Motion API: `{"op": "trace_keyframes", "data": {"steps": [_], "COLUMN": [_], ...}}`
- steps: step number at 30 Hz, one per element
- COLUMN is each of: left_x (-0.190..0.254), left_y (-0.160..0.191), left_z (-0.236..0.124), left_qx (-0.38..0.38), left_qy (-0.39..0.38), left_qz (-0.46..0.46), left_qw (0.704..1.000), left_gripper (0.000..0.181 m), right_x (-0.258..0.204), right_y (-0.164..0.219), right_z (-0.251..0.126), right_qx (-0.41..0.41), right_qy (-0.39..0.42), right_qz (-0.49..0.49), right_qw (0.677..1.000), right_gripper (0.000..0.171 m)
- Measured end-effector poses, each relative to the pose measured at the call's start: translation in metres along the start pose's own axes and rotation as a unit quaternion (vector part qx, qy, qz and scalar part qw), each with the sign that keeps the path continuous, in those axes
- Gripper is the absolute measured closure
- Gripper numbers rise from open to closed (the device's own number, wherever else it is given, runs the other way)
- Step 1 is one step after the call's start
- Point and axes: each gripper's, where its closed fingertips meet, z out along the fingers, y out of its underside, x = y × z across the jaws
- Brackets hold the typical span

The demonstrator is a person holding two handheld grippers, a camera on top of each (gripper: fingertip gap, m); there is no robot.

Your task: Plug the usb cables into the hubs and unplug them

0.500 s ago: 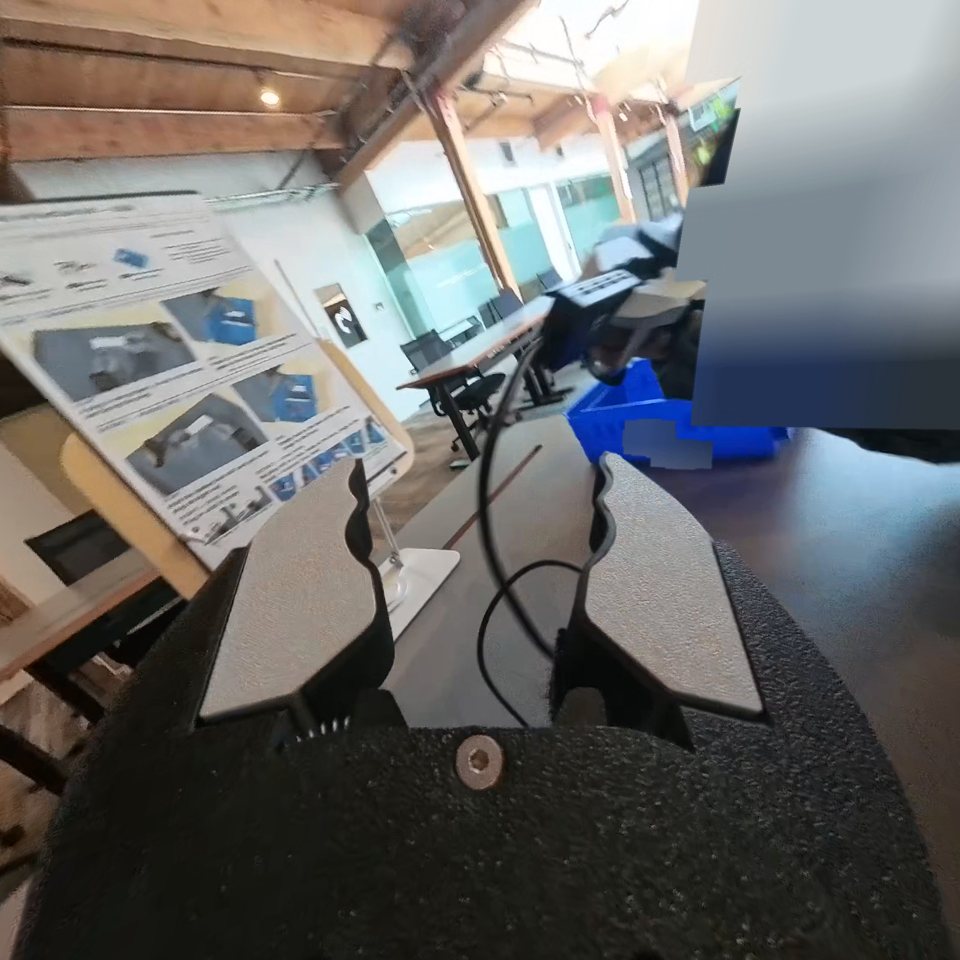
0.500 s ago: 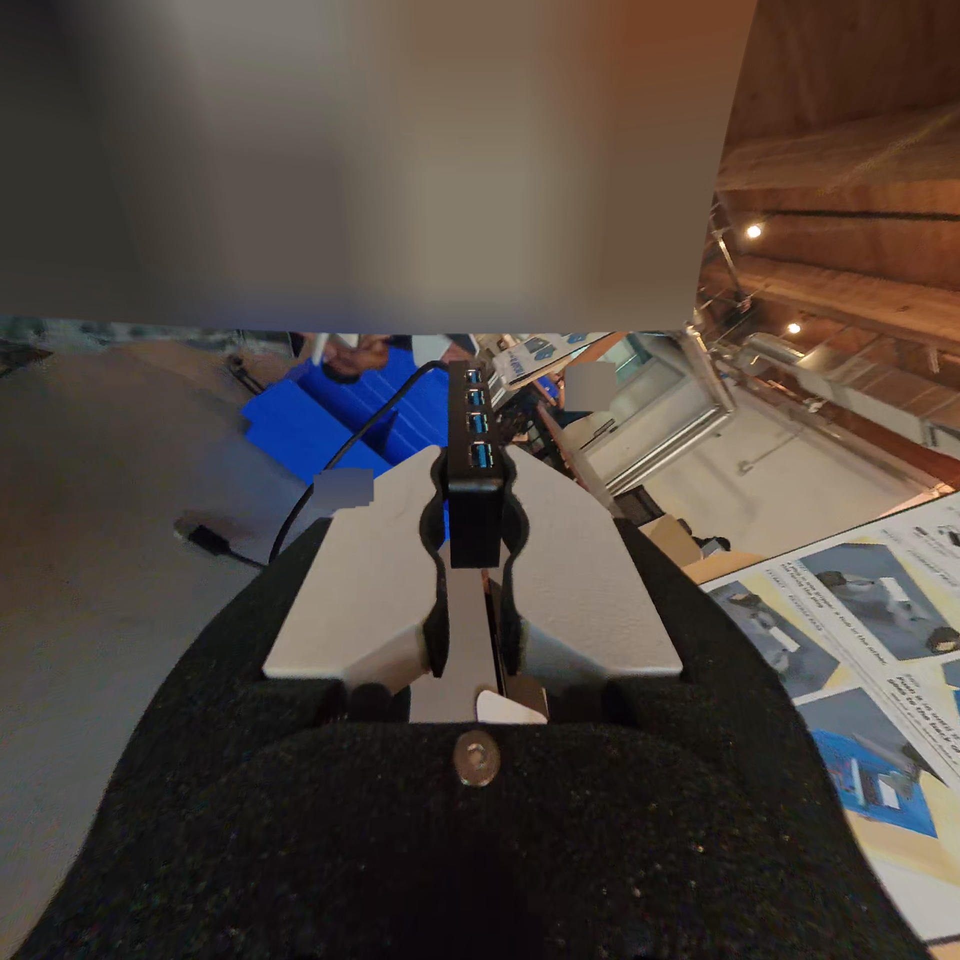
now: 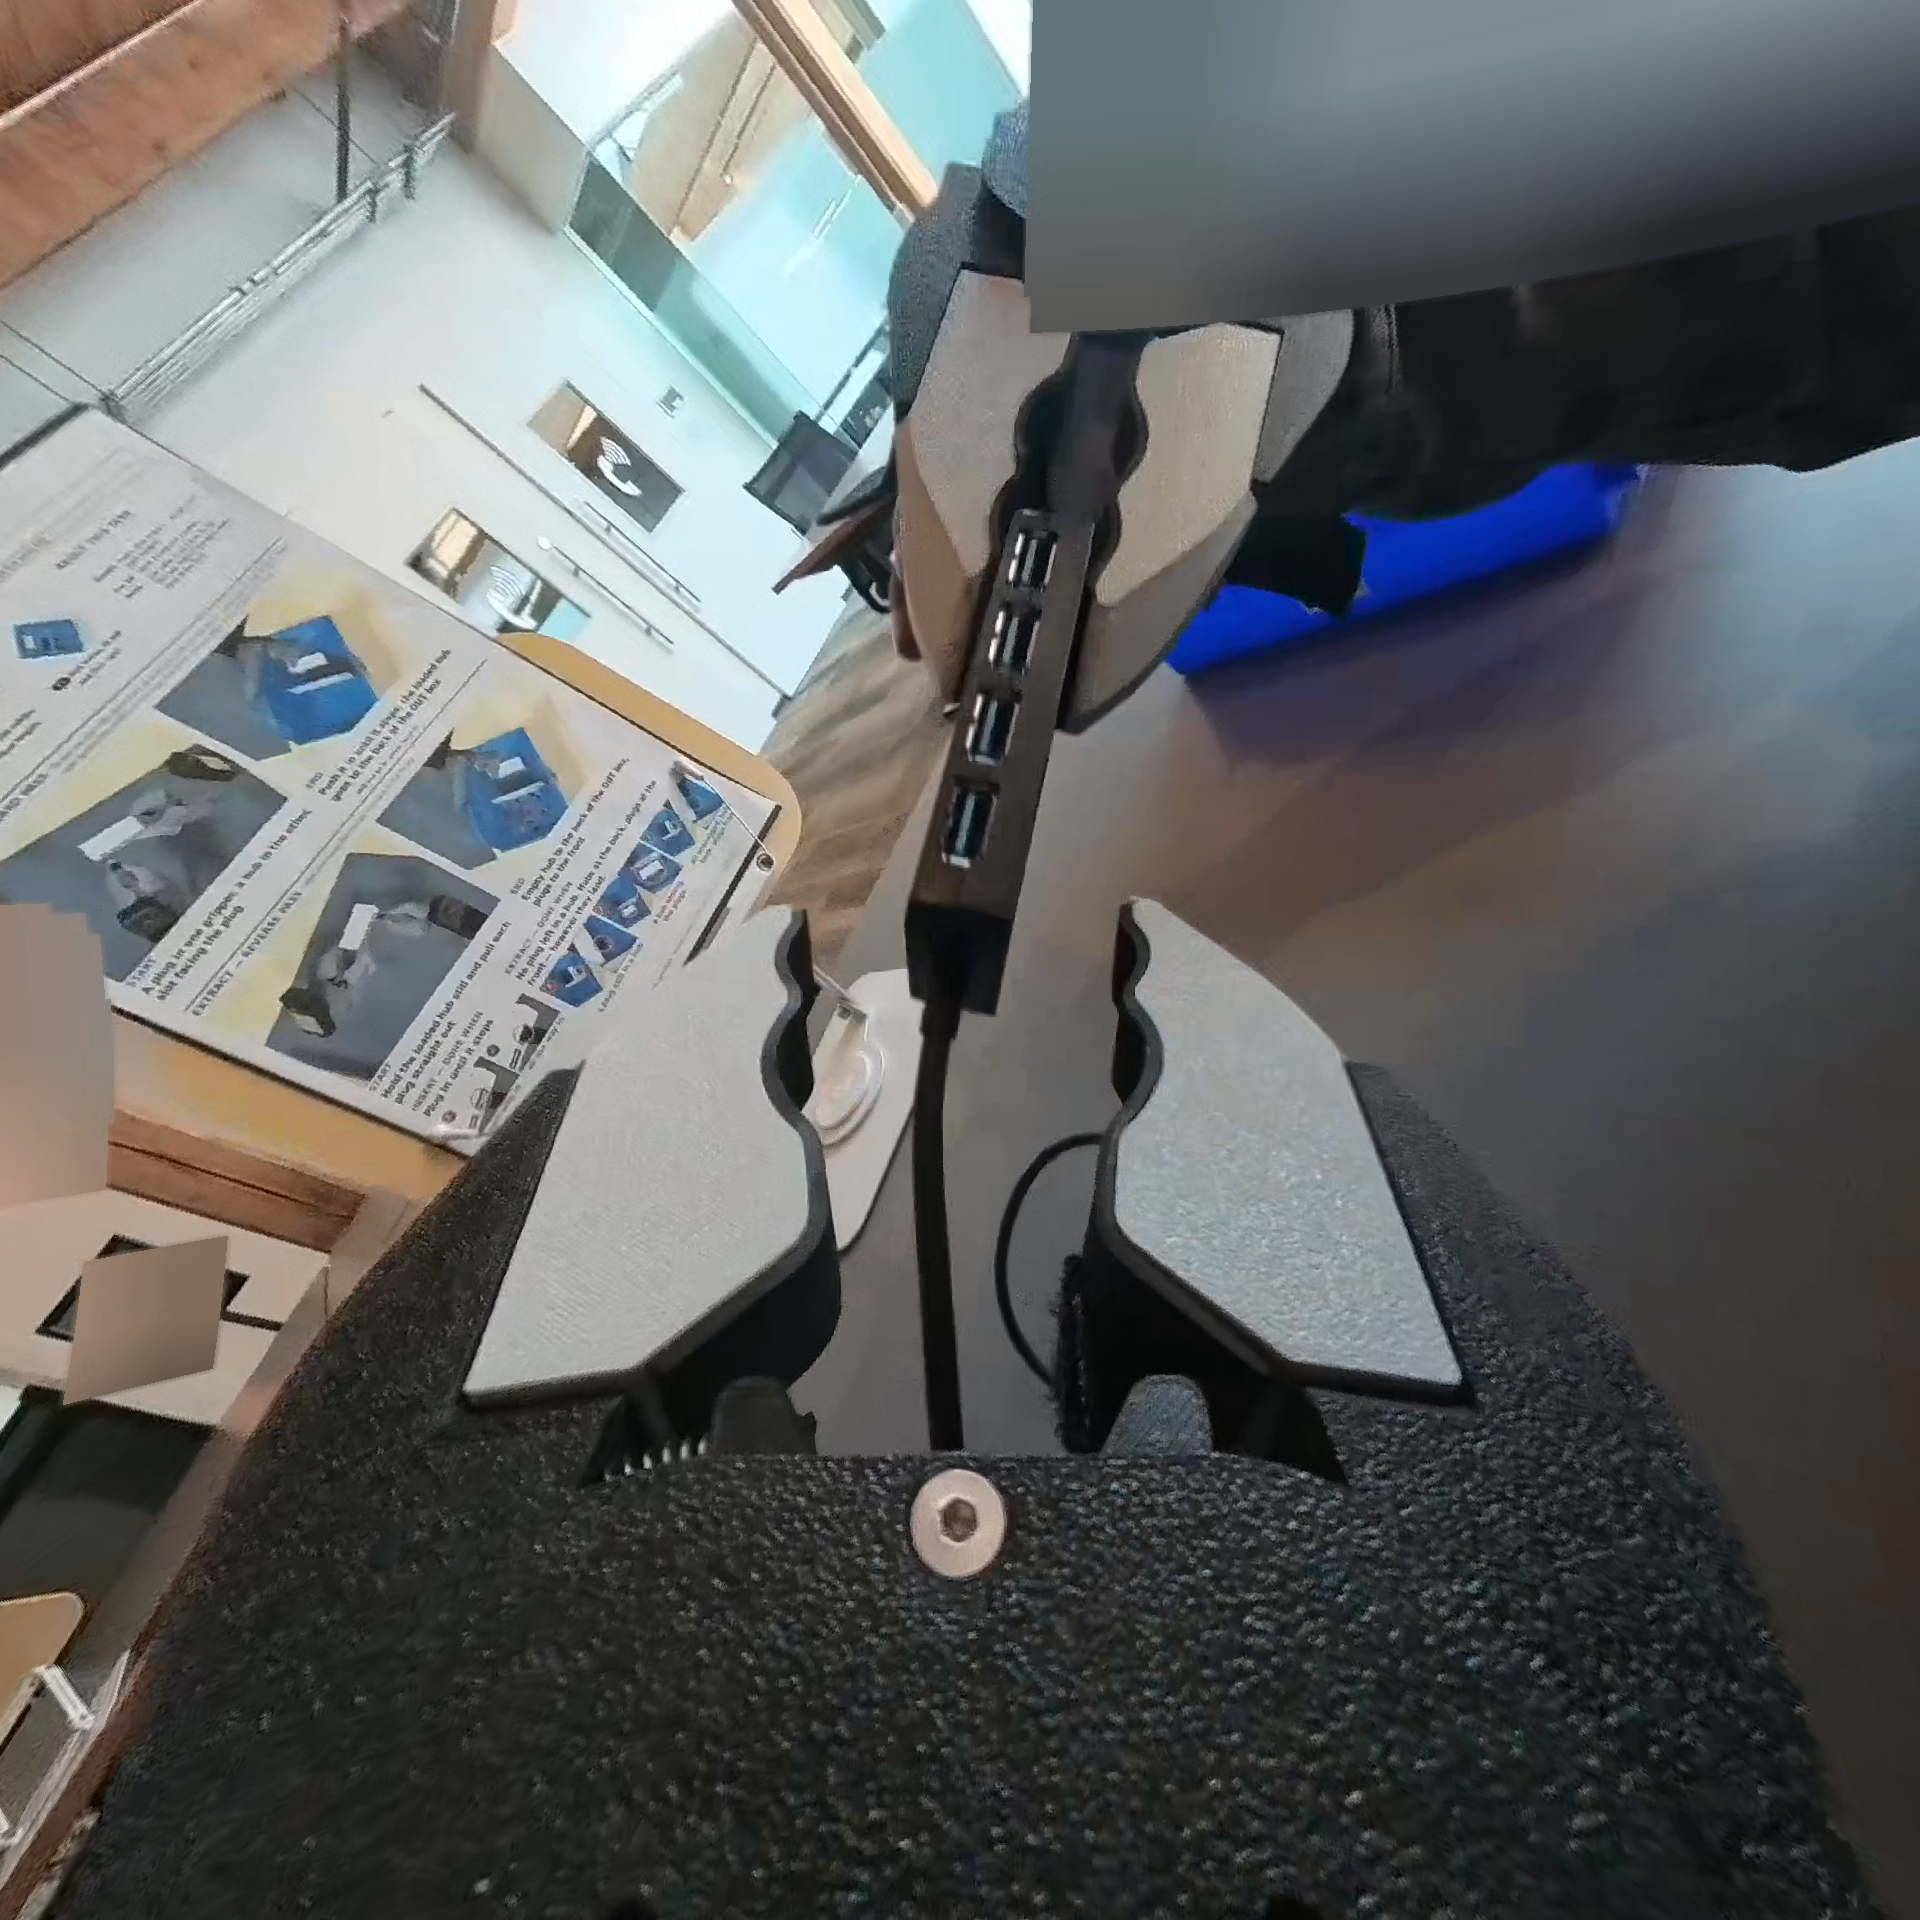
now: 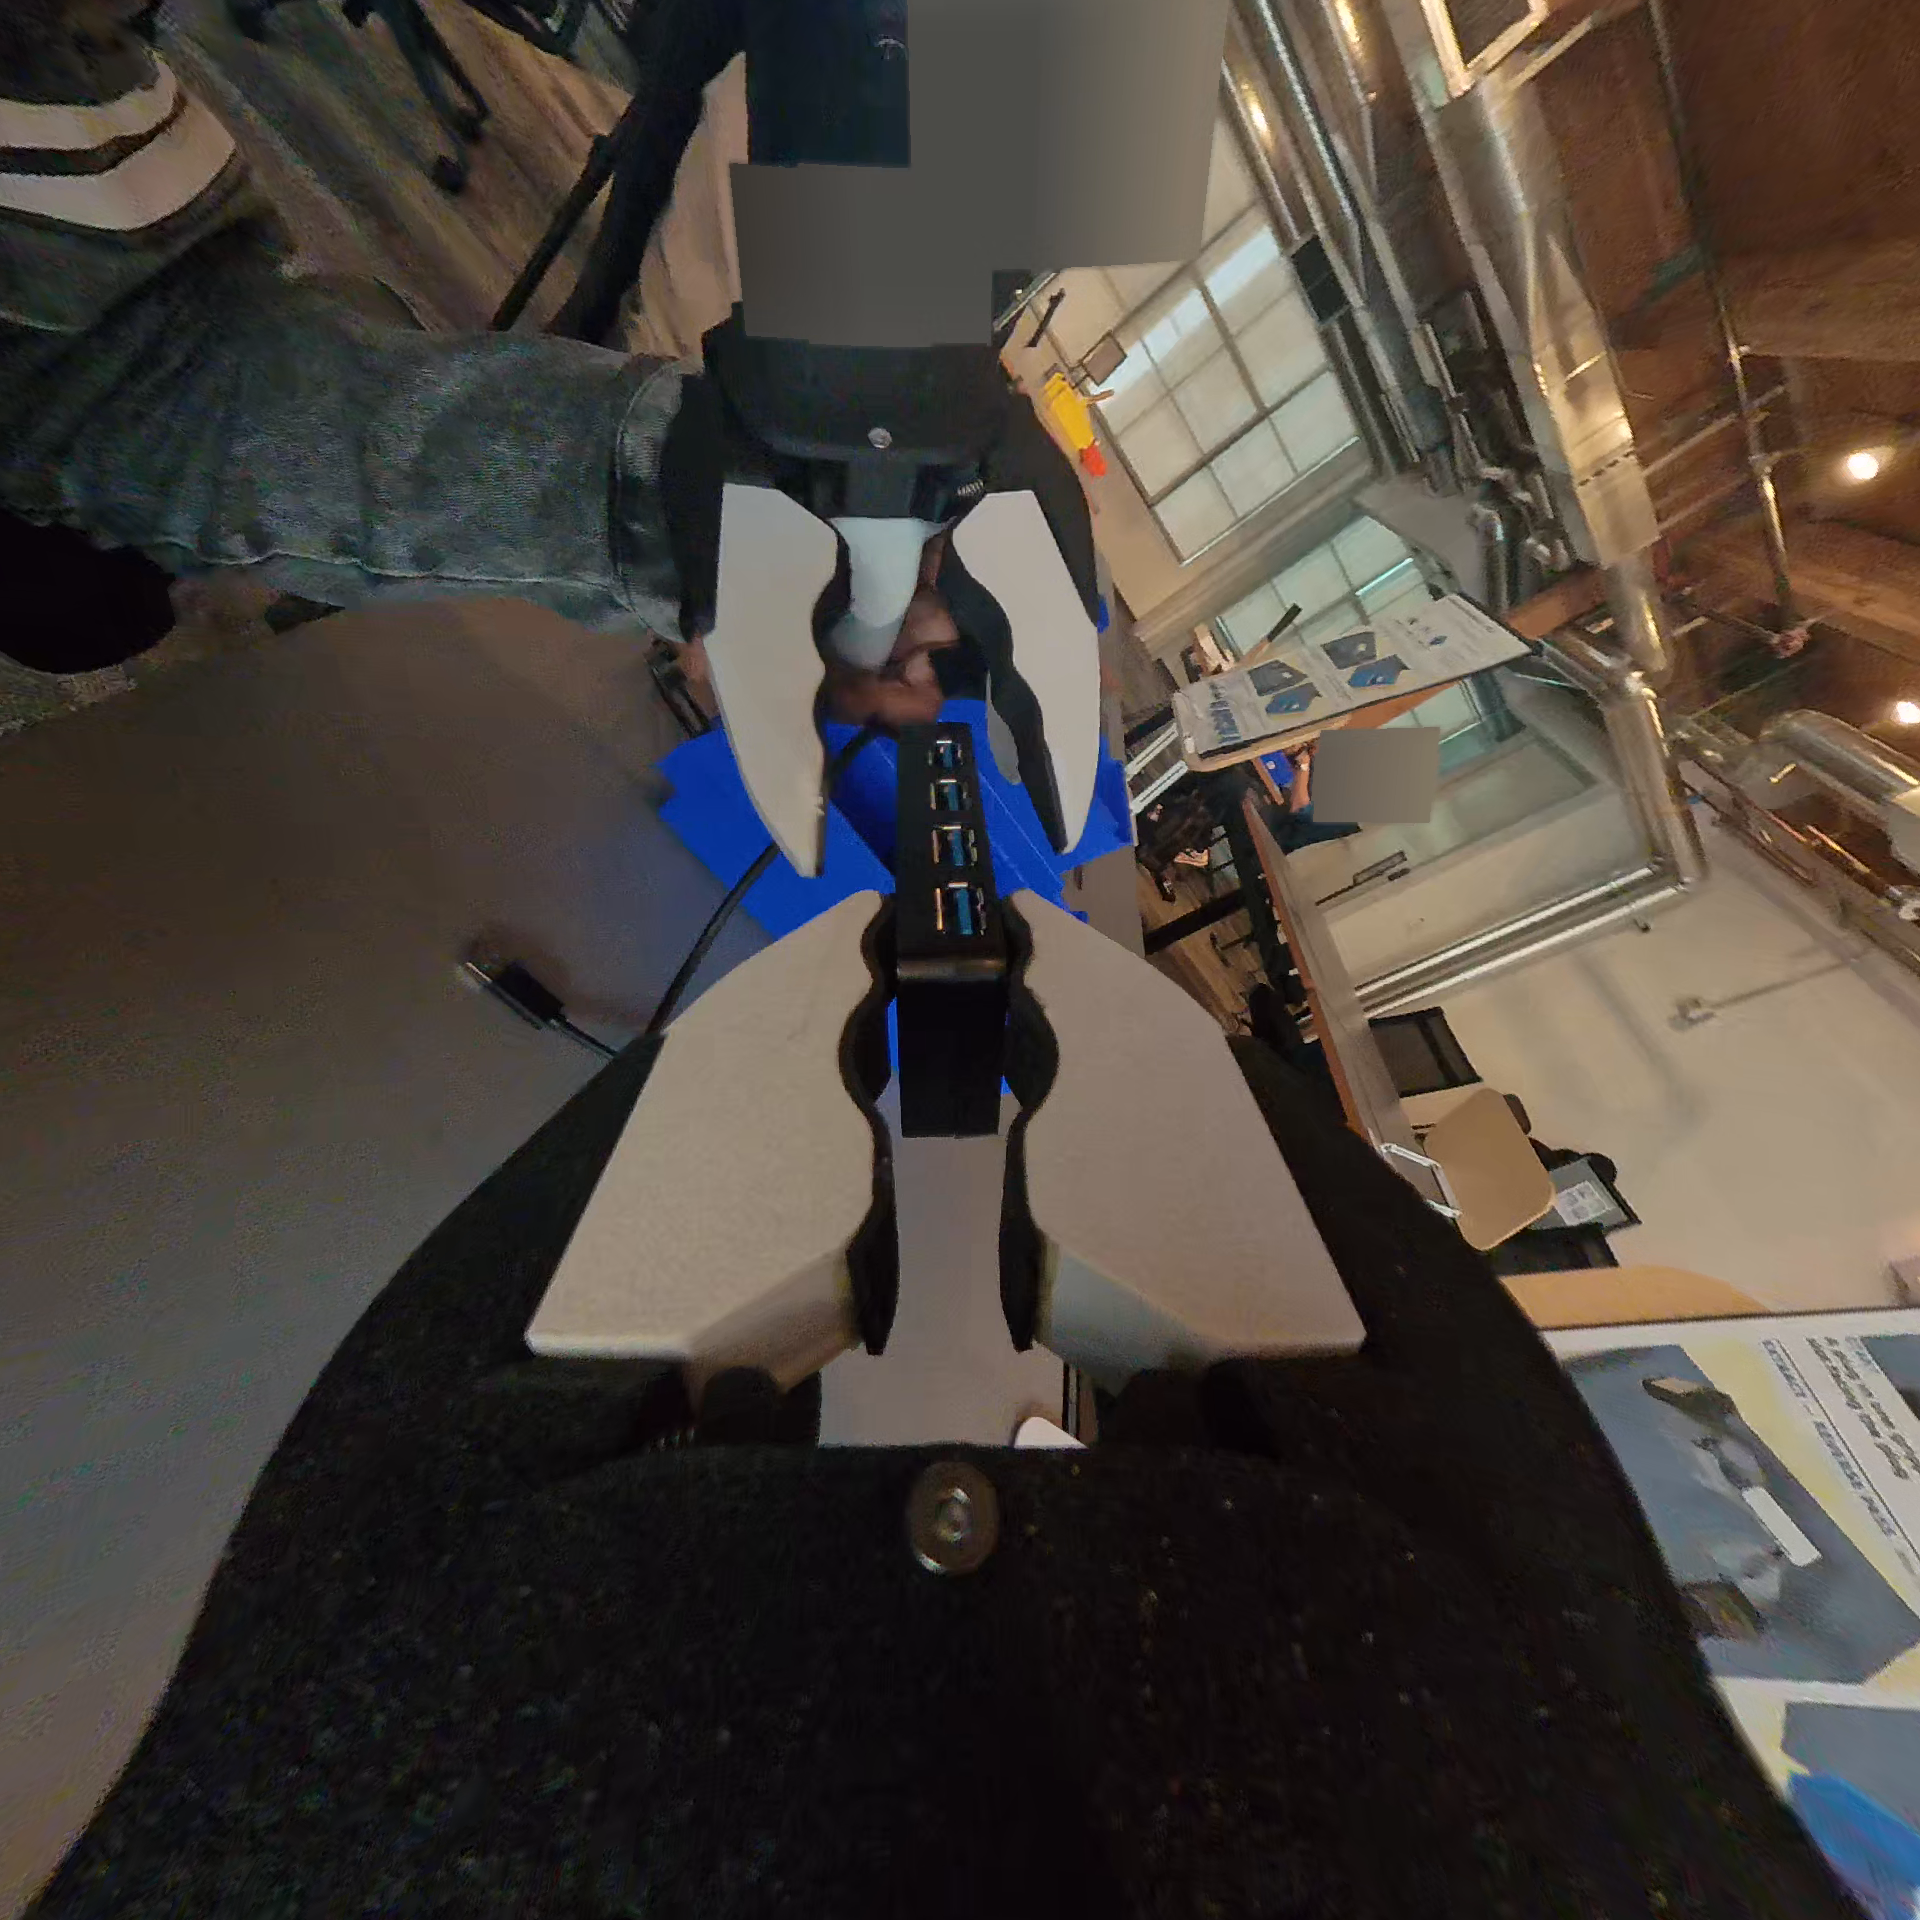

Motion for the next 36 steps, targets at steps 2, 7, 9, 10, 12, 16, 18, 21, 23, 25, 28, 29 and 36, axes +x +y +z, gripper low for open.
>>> {"op": "trace_keyframes", "data": {"steps": [2,7,9,10,12,16,18,21,23,25,28,29,36], "left_x": [0.003,0.005,0.008,0.009,0.009,0.006,0.002,-0.004,-0.007,-0.006,0.001,0.003,0.025], "left_y": [-0.005,-0.002,0.001,0.004,0.007,0.012,0.013,0.016,0.018,0.017,0.009,0.009,0.008], "left_z": [0.001,-0.002,-0.002,-0.003,-0.006,-0.016,-0.022,-0.037,-0.05,-0.066,-0.088,-0.094,-0.144], "left_qx": [0.019,0.016,0.01,0.006,-0.007,-0.026,-0.036,-0.045,-0.054,-0.054,-0.044,-0.046,-0.057], "left_qy": [-0.004,-0.021,-0.015,-0.014,-0.017,-0.029,-0.043,-0.056,-0.067,-0.069,-0.065,-0.062,-0.014], "left_qz": [0.011,0.031,0.034,0.036,0.043,0.051,0.057,0.053,0.051,0.051,0.052,0.055,0.06], "left_qw": [1.0,0.999,0.999,0.999,0.999,0.998,0.997,0.996,0.995,0.995,0.996,0.995,0.996], "left_gripper": [0.135,0.157,0.161,0.161,0.162,0.164,0.164,0.164,0.164,0.164,0.164,0.164,0.164], "right_x": [-0.003,-0.007,-0.009,-0.01,-0.011,-0.007,-0.003,0.002,0.004,0.001,0.008,0.016,0.045], "right_y": [0.0,0.001,0.002,0.003,0.004,0.002,0.001,-0.003,-0.003,-0.003,-0.002,0.001,0.027], "right_z": [0.004,0.01,0.013,0.015,0.019,0.03,0.037,0.047,0.051,0.053,0.048,0.047,0.119], "right_qx": [0.001,0.012,0.011,0.009,0.011,0.018,0.024,0.042,0.055,0.082,0.14,0.155,0.073], "right_qy": [-0.008,-0.016,-0.021,-0.024,-0.023,-0.017,-0.005,0.002,-0.008,-0.045,-0.11,-0.115,-0.131], "right_qz": [-0.001,0.008,0.007,0.006,0.003,0.006,0.01,0.038,0.071,0.132,0.254,0.29,0.315], "right_qw": [1.0,1.0,1.0,1.0,1.0,1.0,1.0,0.998,0.996,0.987,0.951,0.938,0.937], "right_gripper": [0.155,0.155,0.154,0.154,0.154,0.152,0.15,0.147,0.139,0.134,0.132,0.133,0.135]}}
